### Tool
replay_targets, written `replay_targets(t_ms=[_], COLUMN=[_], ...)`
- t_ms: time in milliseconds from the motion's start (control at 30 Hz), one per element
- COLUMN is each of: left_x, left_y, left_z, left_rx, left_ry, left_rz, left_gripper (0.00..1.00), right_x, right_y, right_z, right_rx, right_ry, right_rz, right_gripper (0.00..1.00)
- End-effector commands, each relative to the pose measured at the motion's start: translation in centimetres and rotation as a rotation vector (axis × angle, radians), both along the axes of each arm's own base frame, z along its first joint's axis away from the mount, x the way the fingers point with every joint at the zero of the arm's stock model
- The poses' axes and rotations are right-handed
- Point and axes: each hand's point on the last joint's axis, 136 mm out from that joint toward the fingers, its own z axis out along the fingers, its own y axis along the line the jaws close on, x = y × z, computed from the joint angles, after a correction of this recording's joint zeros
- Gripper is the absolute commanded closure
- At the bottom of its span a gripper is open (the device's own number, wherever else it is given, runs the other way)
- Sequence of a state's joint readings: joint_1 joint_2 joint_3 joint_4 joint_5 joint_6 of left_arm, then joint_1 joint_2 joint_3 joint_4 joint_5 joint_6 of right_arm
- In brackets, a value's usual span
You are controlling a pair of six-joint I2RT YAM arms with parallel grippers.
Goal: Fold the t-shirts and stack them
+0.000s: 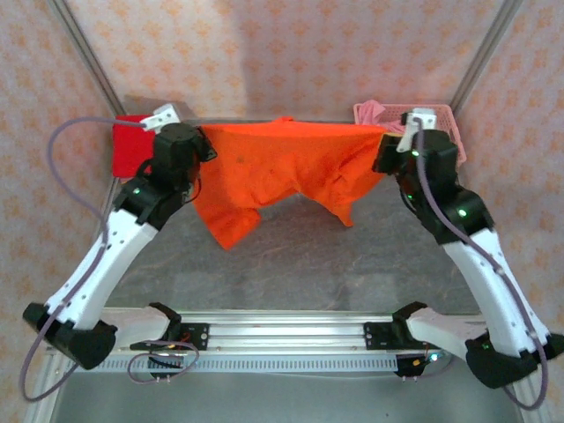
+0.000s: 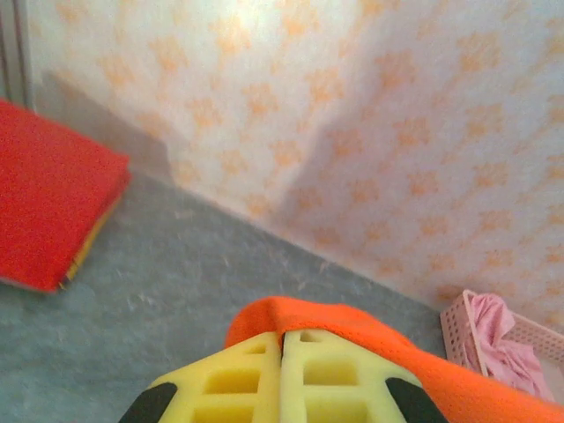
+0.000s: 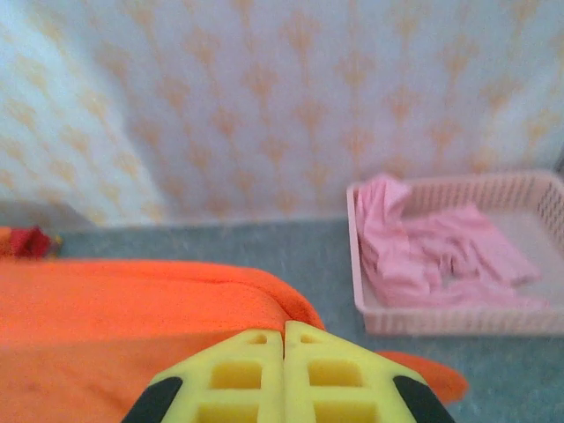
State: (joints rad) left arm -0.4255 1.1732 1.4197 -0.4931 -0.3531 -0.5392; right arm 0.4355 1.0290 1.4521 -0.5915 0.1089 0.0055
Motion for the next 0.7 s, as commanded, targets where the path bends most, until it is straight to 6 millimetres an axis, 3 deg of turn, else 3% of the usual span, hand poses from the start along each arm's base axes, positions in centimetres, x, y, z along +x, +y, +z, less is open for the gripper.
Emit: replay_targets(t_ms=[0,133,300,467,567,667], left_x=[-2.3,-1.7,1.6,5.8,8.4,10.4], left_y=[2.8,2.4,2.1,1.6,2.2,3.0], left_z=[0.7,2.2,2.5,1.7,1.7,3.3], left_rx=[0.193,0.217,0.242,0.245,0.226,0.217], left_ry=[0.062,0.057,0.073,0.101,0.094,0.077], left_rz=[0.051,0.036,0.060,0.066,0.080,0.090], left_gripper=[1.00,1.00,1.00,1.00,1.00,1.00], right_x=[-2.1,-0.7,4.1,9.4,12.1,14.0], right_y=[-2.5,-2.6,-2.0,-0.4,0.7,1.7], right_z=[2.8,2.8,1.5,0.8,1.5,3.4], right_rx=[-0.087,-0.157,-0.239,-0.197,-0.171,-0.153], right_ry=[-0.058,-0.038,0.006,0.009,-0.010,-0.047], right_rz=[-0.061,-0.084,-0.137,-0.094,-0.069,-0.052], right_gripper=[1.00,1.00,1.00,1.00,1.00,1.00])
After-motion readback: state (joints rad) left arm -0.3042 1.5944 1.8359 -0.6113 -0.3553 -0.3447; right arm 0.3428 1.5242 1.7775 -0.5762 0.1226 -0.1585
